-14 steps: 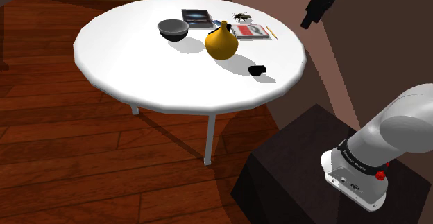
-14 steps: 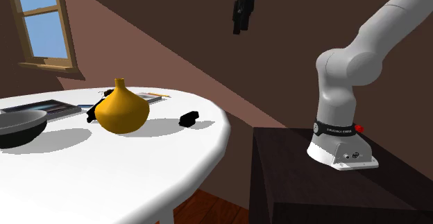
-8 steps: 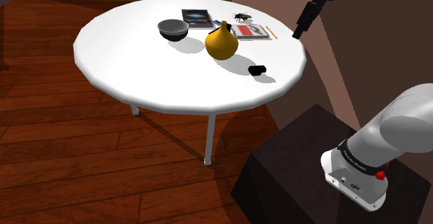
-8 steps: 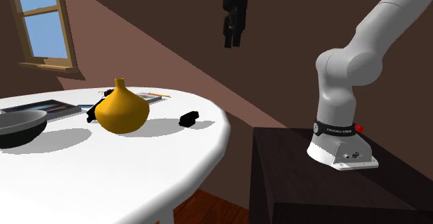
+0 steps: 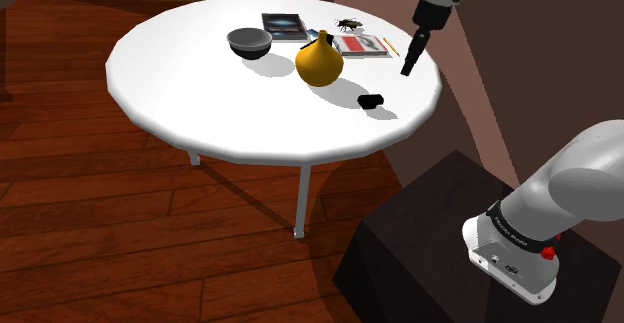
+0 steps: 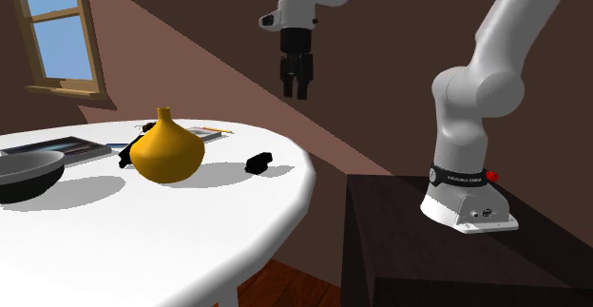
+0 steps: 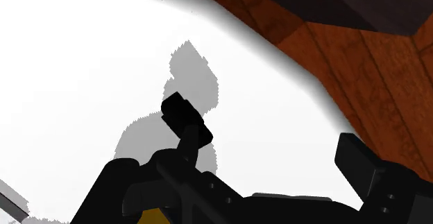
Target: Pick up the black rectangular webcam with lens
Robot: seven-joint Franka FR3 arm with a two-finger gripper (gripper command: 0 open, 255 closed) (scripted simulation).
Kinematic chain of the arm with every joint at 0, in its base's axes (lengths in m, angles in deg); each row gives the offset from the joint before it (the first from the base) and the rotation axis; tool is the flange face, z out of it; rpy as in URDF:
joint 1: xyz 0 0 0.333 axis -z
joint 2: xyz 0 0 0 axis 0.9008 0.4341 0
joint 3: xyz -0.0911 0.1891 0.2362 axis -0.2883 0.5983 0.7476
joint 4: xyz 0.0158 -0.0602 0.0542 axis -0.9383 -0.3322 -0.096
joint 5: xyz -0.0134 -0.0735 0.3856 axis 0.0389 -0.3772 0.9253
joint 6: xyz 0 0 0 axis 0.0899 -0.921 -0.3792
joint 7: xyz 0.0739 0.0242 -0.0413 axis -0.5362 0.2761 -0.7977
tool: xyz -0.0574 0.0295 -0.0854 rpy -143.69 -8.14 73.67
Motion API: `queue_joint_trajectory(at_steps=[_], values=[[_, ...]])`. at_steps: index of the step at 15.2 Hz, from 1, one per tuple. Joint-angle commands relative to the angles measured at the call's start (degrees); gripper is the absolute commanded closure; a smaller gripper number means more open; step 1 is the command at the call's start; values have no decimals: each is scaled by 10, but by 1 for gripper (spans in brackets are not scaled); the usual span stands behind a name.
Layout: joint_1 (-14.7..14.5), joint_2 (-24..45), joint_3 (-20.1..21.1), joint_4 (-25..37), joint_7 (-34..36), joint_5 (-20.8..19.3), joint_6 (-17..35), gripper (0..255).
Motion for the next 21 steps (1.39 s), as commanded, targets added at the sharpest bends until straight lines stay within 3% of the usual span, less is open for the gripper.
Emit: queue_joint_trajectory(at_steps=[1,14,21], values=[[-1,40,-10,6,-36,-7,29,0],[-1,327,-29,116,-222,-31,174,0],[1,363,-28,108,-225,-28,218,0]])
